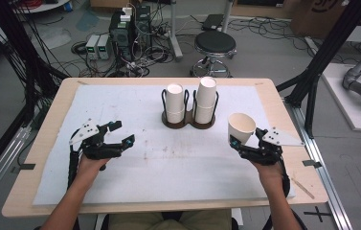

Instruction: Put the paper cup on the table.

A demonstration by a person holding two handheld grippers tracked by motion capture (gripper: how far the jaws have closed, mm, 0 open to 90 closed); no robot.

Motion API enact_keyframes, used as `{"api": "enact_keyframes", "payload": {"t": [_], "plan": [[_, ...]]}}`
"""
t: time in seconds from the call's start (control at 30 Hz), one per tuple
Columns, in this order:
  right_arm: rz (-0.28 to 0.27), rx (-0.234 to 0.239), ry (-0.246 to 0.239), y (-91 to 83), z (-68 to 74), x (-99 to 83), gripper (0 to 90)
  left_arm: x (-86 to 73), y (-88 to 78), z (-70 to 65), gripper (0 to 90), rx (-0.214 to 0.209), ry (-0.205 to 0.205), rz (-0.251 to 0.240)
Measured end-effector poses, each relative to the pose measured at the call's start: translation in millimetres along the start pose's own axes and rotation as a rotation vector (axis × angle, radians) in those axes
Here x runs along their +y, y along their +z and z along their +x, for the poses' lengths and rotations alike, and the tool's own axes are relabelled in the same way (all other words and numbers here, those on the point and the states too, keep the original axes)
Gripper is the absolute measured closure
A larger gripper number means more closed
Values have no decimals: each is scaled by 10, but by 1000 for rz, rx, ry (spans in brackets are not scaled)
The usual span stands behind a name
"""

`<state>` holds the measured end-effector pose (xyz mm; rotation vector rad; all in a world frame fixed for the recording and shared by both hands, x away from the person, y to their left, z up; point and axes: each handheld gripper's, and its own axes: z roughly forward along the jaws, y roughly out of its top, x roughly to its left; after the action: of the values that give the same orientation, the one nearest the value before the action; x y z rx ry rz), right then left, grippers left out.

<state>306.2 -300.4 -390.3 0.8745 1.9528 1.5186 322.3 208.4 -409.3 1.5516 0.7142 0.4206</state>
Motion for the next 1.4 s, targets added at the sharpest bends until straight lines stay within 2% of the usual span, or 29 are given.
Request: {"api": "enact_keyframes", "payload": {"t": [0.3,0.63,0.8,0.9,1.13,1.2,1.4], "plan": [[27,-39,2,30,-75,-71,328,-13,-9,-6,177,23,6,7],[61,-131,69,179,-275,-199,325,-42,1,7,177,30,-1,21],[134,-176,111,307,-393,-284,323,-45,4,9,177,37,3,26],[173,-193,115,387,-435,-325,324,-48,6,12,177,39,4,30],[276,-192,141,494,-467,-408,324,-63,19,10,177,40,1,39],[292,-195,130,500,-473,-418,324,-65,20,11,177,40,3,43],[325,-190,151,488,-490,-442,323,-73,25,10,178,41,-1,48]]}}
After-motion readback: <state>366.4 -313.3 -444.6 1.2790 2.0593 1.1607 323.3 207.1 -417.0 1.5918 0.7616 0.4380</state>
